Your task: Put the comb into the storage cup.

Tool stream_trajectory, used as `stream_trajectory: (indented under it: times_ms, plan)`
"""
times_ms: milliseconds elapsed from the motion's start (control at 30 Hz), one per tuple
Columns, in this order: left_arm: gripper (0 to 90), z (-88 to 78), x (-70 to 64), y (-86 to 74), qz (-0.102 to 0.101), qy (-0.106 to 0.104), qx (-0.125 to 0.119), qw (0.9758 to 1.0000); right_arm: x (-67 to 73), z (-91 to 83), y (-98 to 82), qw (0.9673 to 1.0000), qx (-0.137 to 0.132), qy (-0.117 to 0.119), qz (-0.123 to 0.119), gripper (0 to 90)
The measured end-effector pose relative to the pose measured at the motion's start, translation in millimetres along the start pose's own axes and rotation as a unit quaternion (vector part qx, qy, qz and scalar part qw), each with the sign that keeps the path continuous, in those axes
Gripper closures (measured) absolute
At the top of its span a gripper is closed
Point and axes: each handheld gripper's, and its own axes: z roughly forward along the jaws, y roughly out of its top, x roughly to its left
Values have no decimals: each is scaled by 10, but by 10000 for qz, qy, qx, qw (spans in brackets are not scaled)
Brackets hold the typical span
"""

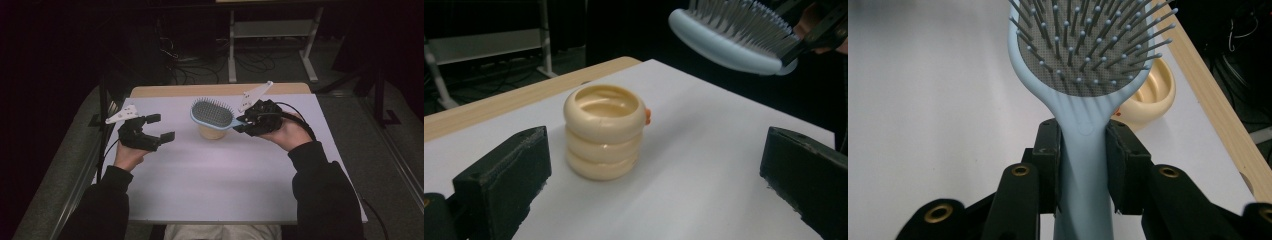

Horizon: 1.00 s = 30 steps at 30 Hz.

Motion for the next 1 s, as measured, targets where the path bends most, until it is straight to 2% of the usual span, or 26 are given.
stream_trajectory:
  times_ms: [300,367,433,700,967,1000]
  plan:
    - [0,157,-58,149,-38,-202,-10,9998,-7,55,93,9999,-128,-54,15,678]
    - [0,193,-64,179,-67,-249,-30,9997,-5,65,105,9999,-127,-60,5,679]
    - [0,237,-72,214,-181,-329,-65,9993,2,100,137,9998,-163,-80,7,678]
    - [0,317,-114,259,-185,-341,-73,9992,-5,163,193,9997,-200,-155,-13,679]
    - [0,446,-144,322,-335,-371,-125,9987,-11,227,232,9992,-292,-259,-30,678]
    - [0,477,-148,347,-423,-405,-172,9981,-8,236,236,9992,-290,-260,-23,678]
